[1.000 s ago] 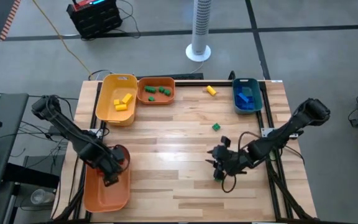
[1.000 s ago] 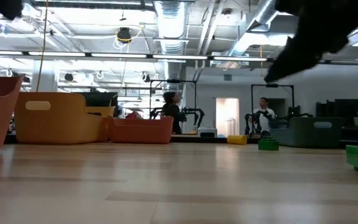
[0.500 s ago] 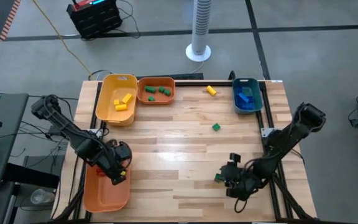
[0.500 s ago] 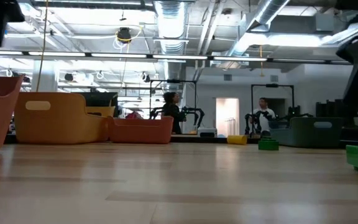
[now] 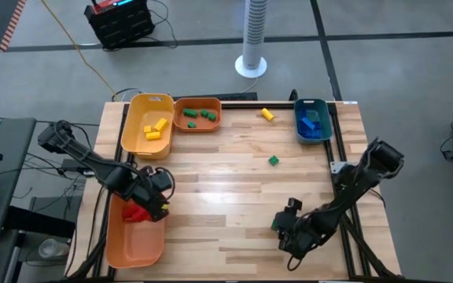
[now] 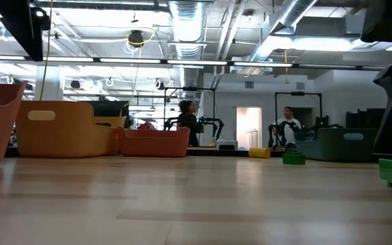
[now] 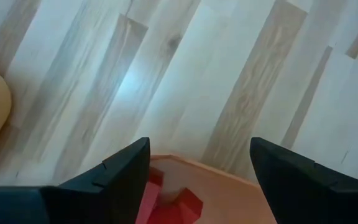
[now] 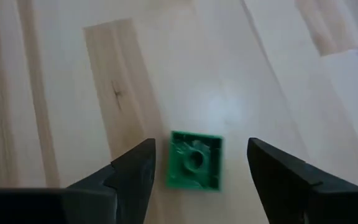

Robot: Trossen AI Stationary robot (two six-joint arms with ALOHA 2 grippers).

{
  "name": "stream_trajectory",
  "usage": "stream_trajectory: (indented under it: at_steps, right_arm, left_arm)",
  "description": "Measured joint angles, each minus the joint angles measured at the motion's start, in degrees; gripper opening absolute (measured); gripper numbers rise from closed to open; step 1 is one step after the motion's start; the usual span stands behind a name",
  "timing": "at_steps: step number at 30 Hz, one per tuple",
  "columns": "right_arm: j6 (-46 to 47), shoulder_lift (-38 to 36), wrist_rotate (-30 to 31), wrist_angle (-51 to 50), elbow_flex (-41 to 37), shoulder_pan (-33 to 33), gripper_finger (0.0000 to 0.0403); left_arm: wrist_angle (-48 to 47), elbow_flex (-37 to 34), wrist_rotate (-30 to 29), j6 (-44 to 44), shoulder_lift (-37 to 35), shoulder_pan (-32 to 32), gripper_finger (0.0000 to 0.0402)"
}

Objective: Sort blocks
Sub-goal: Put the green game piece into the top orange bin

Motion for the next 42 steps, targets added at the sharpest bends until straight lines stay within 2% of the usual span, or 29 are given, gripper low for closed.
stream_trajectory:
  at_steps: [9, 19, 22, 27, 30, 35, 38, 42]
  right_arm:
    - [2.84, 8.24, 0.04, -7.63, 6.31, 0.60, 0.0266]
    - [3.13, 9.07, 0.02, -7.02, 6.46, 0.82, 0.0261]
    - [3.13, 9.07, 0.02, -7.22, 6.46, 0.72, 0.0233]
    - [3.00, 9.07, 0.05, -7.26, 6.46, -0.26, 0.0142]
    - [1.42, 8.90, 0.11, -7.39, 6.46, -1.52, 0.0102]
    - [-4.74, 6.61, 0.41, -7.76, 6.41, -6.04, 0.0101]
    - [-10.20, 3.23, 3.78, -6.89, 6.41, -10.19, 0.0103]
    - [-20.93, -2.12, 7.60, 0.67, 6.41, -16.02, 0.0113]
  left_arm:
    - [0.00, 0.00, 1.32, 0.08, 0.00, 1.00, 0.0270]
    - [0.00, 0.00, 1.62, 0.10, 0.00, 1.00, 0.0270]
    - [0.00, 0.00, 1.81, 0.12, 0.00, 1.00, 0.0270]
    - [0.15, 0.00, 1.05, 2.38, 0.00, 1.00, 0.0270]
    - [0.70, 0.00, -4.02, 6.85, 0.00, 1.00, 0.0270]
    - [2.83, -0.22, -19.60, 23.07, 0.00, 1.03, 0.0270]
    - [6.10, -1.21, -28.62, 35.15, 0.01, 1.03, 0.0270]
    - [14.69, -4.27, -39.02, 50.39, 1.10, 1.03, 0.0270]
